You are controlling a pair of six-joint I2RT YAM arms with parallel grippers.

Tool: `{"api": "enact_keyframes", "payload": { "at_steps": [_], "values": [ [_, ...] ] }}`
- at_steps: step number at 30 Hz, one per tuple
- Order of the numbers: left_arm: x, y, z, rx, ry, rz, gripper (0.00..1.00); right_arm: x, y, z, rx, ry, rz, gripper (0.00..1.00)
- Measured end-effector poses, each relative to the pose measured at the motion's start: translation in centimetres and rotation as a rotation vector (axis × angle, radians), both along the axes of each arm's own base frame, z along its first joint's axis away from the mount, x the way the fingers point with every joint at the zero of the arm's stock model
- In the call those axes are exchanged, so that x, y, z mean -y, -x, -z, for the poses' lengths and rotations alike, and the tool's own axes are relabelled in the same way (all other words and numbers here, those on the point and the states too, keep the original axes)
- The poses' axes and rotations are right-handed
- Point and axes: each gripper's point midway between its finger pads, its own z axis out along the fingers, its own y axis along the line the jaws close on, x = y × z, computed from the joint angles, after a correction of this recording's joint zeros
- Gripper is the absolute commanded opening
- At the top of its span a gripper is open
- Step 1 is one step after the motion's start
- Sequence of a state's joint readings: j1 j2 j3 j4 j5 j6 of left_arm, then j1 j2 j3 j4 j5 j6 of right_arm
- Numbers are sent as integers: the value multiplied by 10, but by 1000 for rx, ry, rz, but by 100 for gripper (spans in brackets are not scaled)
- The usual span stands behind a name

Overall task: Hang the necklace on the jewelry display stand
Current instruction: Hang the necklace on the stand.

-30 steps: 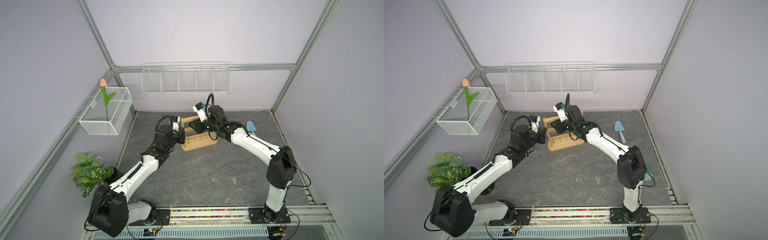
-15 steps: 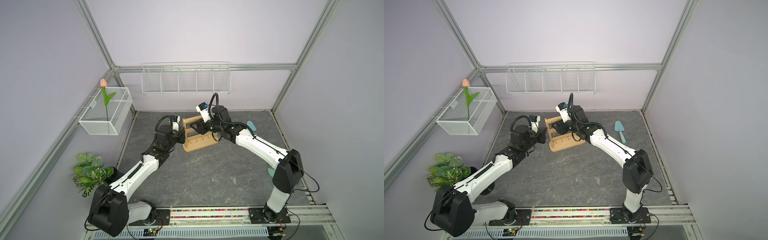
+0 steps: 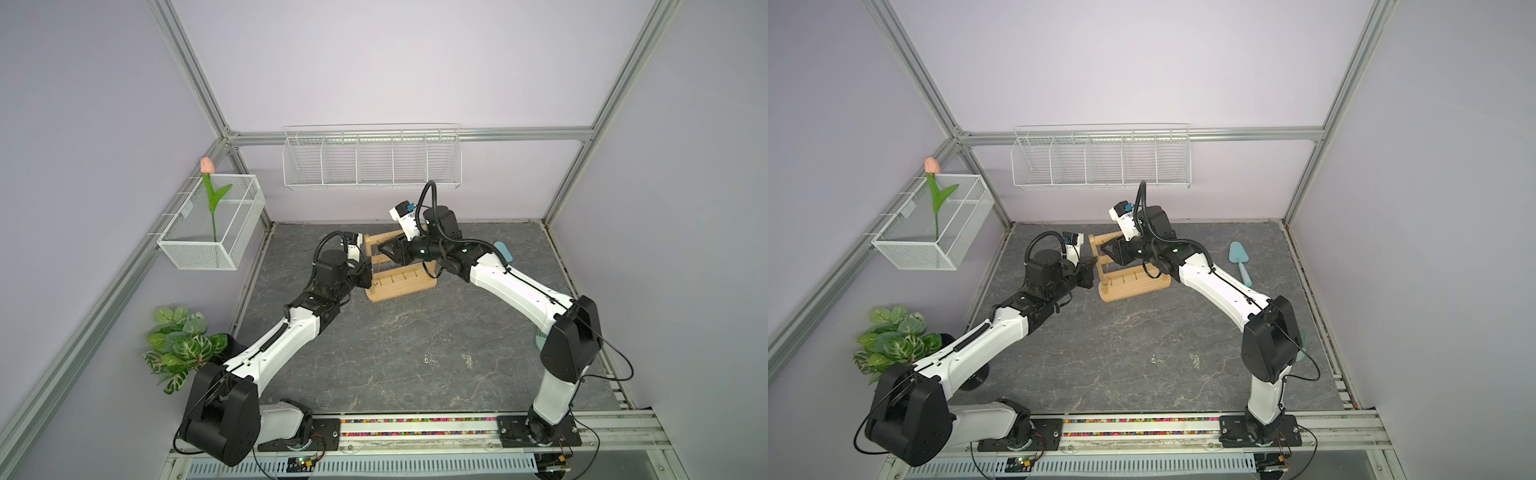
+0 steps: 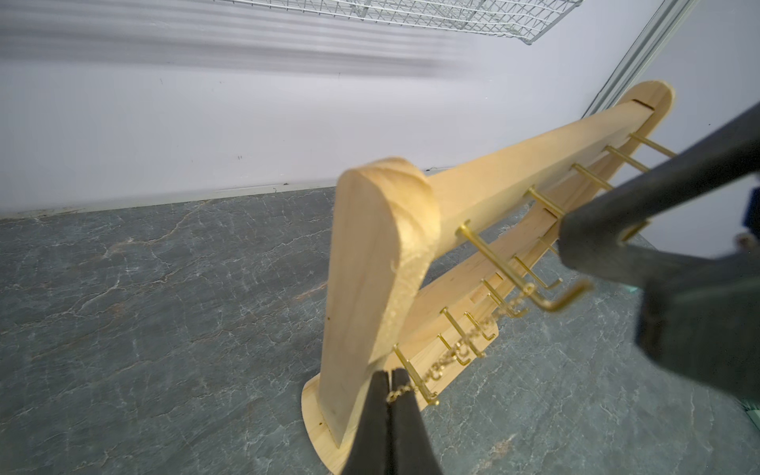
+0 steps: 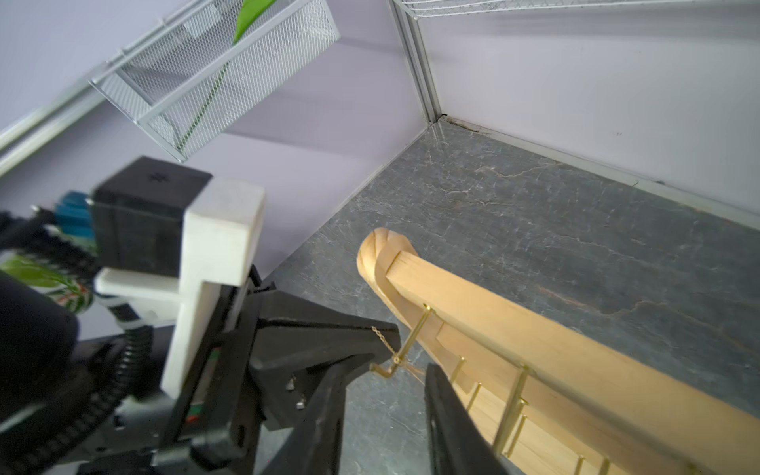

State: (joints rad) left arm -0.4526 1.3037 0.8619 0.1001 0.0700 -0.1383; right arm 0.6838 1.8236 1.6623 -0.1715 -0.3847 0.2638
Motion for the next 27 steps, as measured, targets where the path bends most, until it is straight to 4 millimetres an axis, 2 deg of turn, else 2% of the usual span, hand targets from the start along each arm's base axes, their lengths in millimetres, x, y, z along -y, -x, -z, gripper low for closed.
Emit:
{"api": "enact_keyframes", "payload": {
  "at_steps": [2,6,15,22,24,27],
  "values": [
    [0,0,0,0,0,1,0,1,0,-3,-4,-11,-12,37],
    [1,0,0,0,0,2,0,1,3,-2,-22,-17,-33,39],
    [1,0,-1,2,0,2,0,5,18,-5,-46,-31,-72,50],
    [3,0,-5,8,4,8,0,24,39,-36,6,-65,-69,51],
    [3,0,-5,8,5,9,0,31,44,-37,15,-63,-54,49],
    [4,1,-5,7,6,13,0,45,49,-25,17,-43,-9,45]
  ]
}}
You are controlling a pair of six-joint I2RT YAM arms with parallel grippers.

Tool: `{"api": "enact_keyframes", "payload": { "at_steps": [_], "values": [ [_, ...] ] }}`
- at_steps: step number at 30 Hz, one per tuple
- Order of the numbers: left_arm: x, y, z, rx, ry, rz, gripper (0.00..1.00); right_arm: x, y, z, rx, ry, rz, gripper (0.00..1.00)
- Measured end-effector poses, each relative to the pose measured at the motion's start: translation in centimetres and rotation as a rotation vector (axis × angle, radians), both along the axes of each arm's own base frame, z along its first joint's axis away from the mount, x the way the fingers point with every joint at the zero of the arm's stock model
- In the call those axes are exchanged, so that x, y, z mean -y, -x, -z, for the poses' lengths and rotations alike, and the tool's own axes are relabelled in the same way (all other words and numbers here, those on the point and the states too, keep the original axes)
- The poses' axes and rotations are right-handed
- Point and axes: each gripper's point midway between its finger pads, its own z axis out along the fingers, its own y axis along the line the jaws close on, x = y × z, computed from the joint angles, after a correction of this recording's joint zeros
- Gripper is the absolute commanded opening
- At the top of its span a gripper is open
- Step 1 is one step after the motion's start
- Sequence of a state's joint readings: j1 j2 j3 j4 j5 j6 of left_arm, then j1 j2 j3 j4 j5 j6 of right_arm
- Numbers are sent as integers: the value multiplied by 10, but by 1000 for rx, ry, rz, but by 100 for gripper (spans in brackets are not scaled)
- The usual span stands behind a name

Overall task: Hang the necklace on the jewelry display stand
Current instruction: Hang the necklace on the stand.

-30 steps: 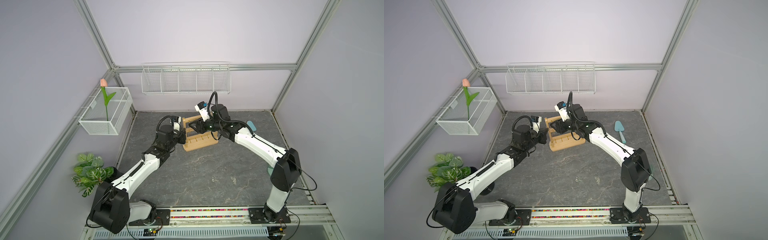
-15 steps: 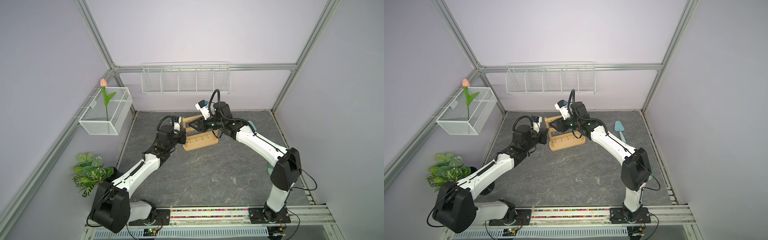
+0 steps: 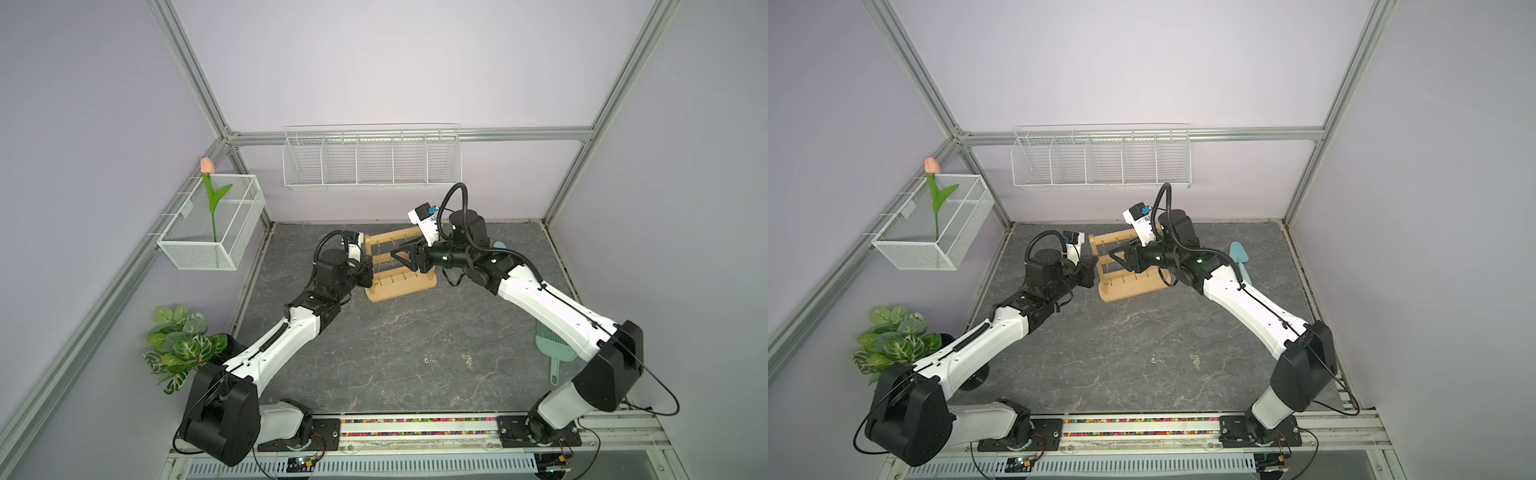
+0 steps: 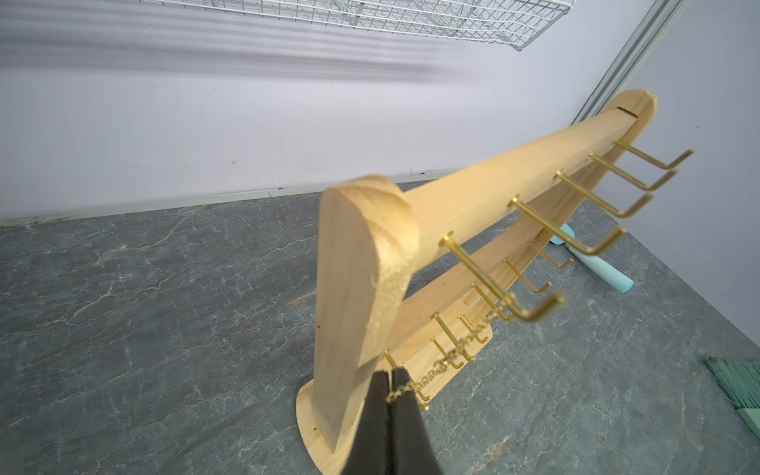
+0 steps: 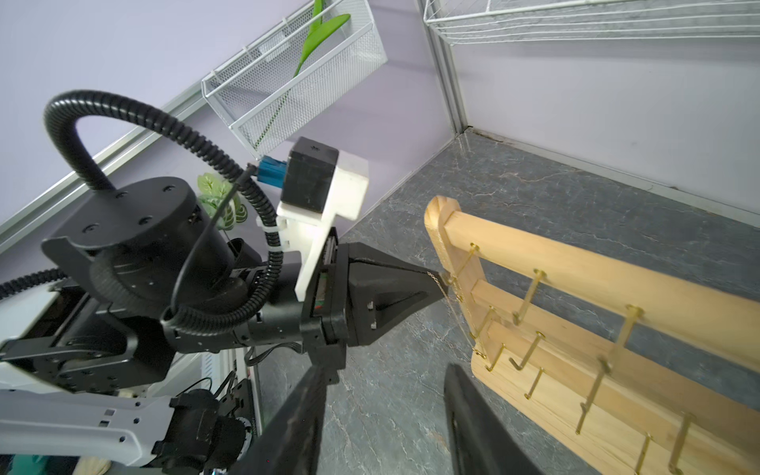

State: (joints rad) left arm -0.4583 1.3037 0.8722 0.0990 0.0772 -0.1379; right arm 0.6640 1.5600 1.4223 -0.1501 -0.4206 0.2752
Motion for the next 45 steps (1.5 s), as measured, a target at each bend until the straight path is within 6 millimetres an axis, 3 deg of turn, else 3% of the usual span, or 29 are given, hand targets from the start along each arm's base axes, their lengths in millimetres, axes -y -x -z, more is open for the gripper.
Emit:
{"api": "enact_keyframes", "payload": {
  "at_steps": [4,8,11,14,29,41,45],
  "values": [
    [0,0,0,0,1,3,0,22,5,43,-4,45,90,38],
    [1,1,0,-1,3,7,0,37,5,108,-22,82,185,37],
    [2,1,0,-3,7,10,0,35,4,151,-32,101,227,36],
    [3,2,0,-5,10,14,0,21,-2,178,-15,105,250,33],
    [5,5,-7,8,19,24,0,-35,-25,183,265,-14,353,27],
    [6,6,-7,9,19,26,0,-55,-51,157,354,-105,412,26],
    [6,7,-9,13,21,26,0,-58,-54,159,356,-110,414,25]
  ]
}}
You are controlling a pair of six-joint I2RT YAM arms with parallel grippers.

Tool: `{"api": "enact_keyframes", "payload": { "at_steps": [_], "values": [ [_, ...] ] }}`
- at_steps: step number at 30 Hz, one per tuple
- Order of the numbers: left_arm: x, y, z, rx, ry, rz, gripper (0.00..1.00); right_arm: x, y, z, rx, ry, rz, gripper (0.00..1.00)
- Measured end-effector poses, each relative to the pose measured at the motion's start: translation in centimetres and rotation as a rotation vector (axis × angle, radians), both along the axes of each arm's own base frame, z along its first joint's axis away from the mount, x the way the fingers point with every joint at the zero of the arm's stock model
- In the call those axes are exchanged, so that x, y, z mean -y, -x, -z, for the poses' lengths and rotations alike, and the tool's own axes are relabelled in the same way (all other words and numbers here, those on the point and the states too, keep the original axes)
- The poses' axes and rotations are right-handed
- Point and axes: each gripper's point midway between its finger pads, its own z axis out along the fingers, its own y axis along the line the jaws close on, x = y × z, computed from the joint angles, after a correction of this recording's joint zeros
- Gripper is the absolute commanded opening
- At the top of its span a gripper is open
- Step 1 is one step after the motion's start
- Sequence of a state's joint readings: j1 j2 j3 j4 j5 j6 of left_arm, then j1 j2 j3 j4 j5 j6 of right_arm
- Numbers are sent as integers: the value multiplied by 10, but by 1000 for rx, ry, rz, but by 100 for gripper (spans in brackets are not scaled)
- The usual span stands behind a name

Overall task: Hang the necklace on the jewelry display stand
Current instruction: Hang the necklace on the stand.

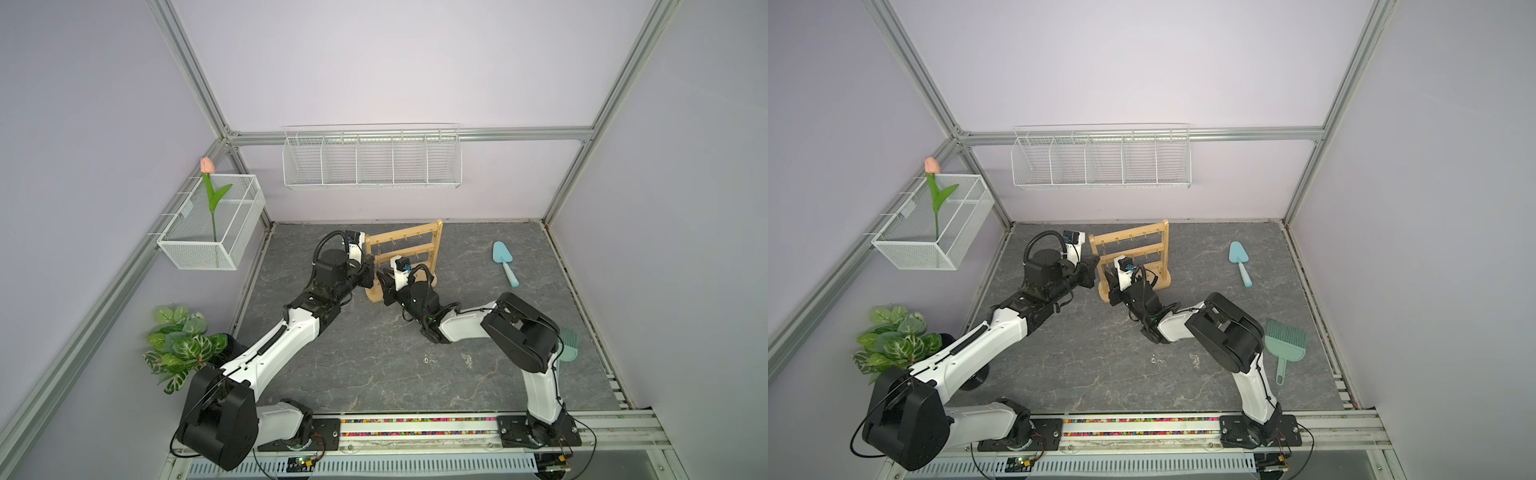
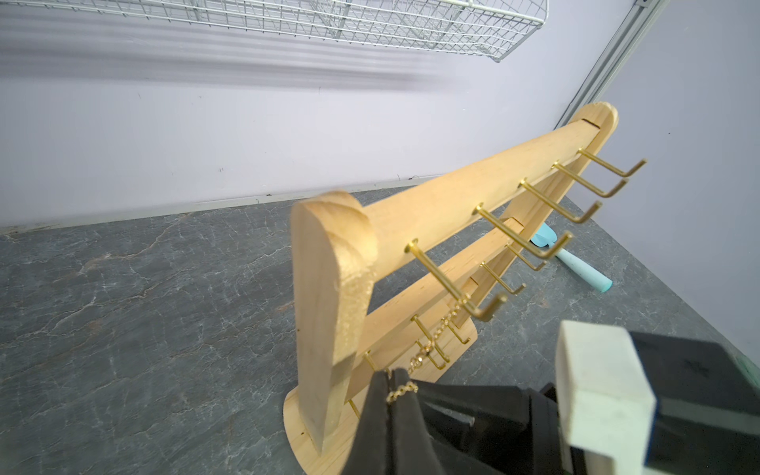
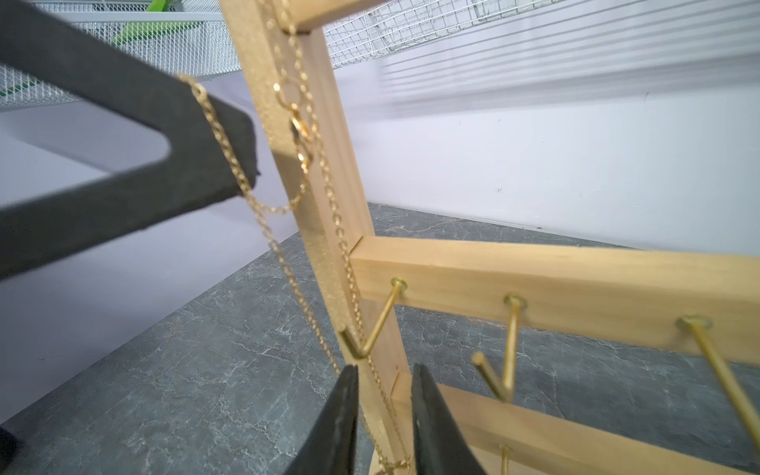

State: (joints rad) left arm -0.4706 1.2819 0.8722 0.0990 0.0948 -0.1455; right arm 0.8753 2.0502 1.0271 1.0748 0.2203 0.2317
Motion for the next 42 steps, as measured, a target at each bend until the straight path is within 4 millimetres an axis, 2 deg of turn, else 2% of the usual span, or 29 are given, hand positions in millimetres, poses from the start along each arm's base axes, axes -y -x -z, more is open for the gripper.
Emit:
{"api": "enact_keyframes", "payload": {
  "at_steps": [7,14,25,33,42],
  "values": [
    [0,0,-1,3,2,0,0,-2,-3,17,-24,12,3,14],
    [0,1,-1,3,2,1,0,-3,-4,14,-16,-4,3,7],
    [0,0,-1,4,1,-3,0,-1,3,12,-16,-3,-23,7],
    [-3,0,-6,15,2,-18,0,-3,10,-8,9,-29,-57,7],
    [-3,0,-6,16,2,-18,0,-12,13,-13,6,-28,-94,7]
  ]
}}
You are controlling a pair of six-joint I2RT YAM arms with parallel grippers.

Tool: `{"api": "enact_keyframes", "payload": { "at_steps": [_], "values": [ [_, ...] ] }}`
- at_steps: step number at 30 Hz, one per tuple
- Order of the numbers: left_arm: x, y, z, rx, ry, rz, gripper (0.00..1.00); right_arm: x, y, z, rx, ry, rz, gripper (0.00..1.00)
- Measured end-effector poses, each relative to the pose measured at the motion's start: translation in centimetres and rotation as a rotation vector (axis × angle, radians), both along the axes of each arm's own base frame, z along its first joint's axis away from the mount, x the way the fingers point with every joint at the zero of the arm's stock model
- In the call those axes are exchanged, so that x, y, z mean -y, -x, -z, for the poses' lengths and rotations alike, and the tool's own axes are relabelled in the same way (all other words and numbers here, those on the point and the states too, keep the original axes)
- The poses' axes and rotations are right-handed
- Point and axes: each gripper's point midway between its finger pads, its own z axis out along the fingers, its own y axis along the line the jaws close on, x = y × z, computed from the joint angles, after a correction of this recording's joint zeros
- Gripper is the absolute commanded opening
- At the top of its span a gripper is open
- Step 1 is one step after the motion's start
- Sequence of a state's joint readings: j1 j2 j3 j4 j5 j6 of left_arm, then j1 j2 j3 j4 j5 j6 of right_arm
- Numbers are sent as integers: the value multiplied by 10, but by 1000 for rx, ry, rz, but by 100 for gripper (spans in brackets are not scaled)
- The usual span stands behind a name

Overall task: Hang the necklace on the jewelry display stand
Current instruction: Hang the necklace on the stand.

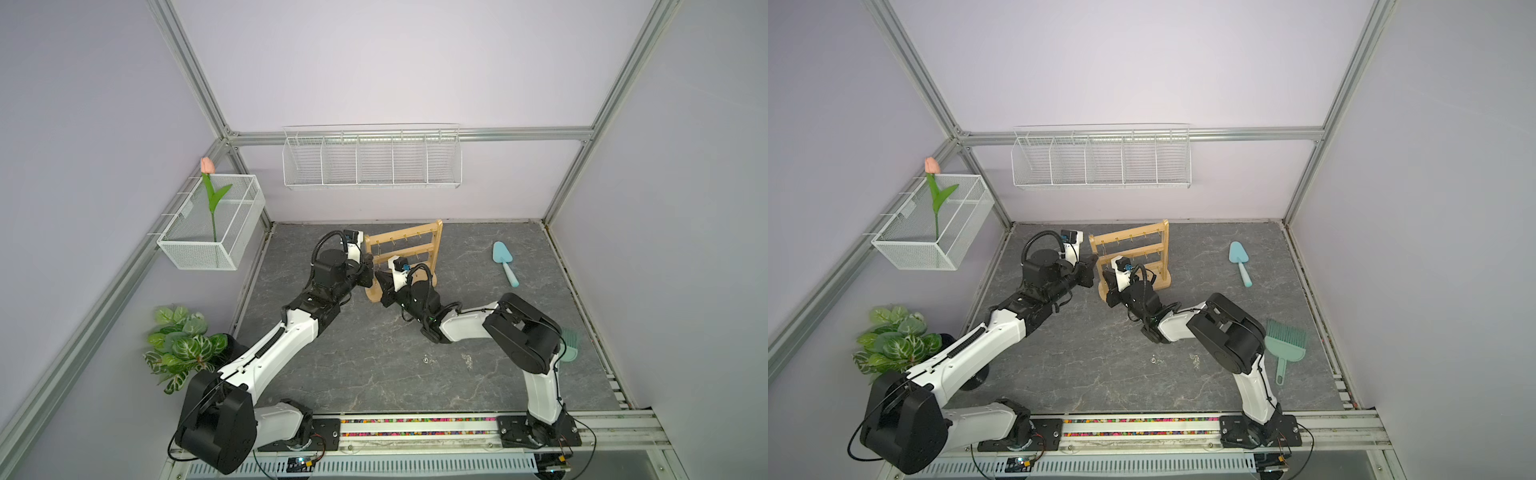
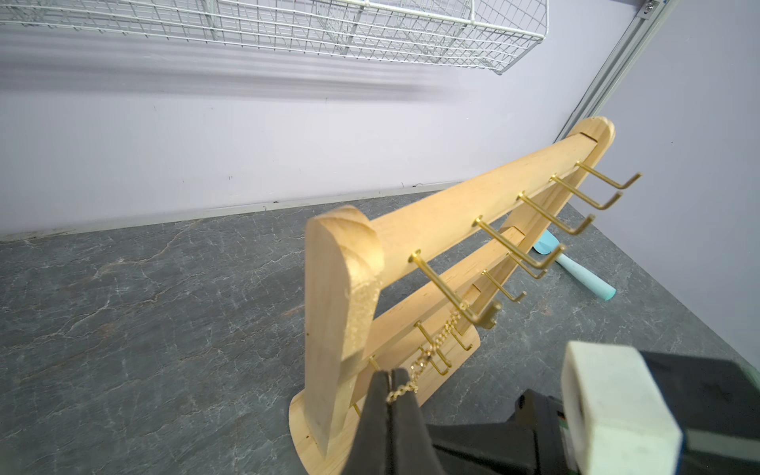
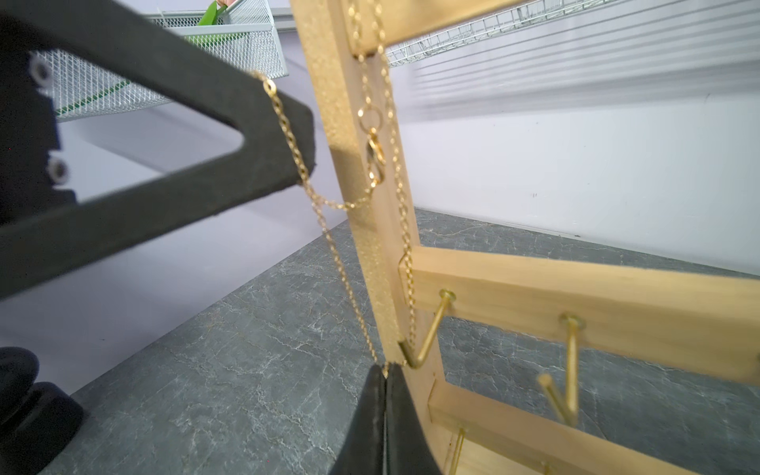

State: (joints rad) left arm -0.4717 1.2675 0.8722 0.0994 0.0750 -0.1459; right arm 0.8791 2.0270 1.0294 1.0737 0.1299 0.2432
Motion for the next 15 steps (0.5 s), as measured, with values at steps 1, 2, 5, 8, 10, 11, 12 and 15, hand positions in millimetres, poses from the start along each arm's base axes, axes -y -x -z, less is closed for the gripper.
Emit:
{"api": "enact_keyframes", "payload": {
  "at_steps": [1,2,5,8,10,11,12,15],
  "values": [
    [0,0,0,0,0,-1,0,-1,0,-1,2,-2,-2,7],
    [0,0,0,0,0,-1,0,-1,0,-2,3,-4,-5,7],
    [-1,-1,0,1,-2,-6,0,-4,1,-5,6,-7,-16,7],
    [-1,-1,0,1,-2,-8,0,-8,4,-6,6,-7,-31,7],
    [-2,-1,0,1,-3,-10,0,-9,6,-5,5,-6,-37,7],
    [-2,-1,0,2,-3,-12,0,-10,7,-5,4,-4,-39,7],
    [-2,-1,0,2,-4,-15,0,-10,7,-4,2,-3,-40,7],
    [-4,-2,0,2,-4,-25,0,-11,8,-4,1,-2,-45,7]
  ]
}}
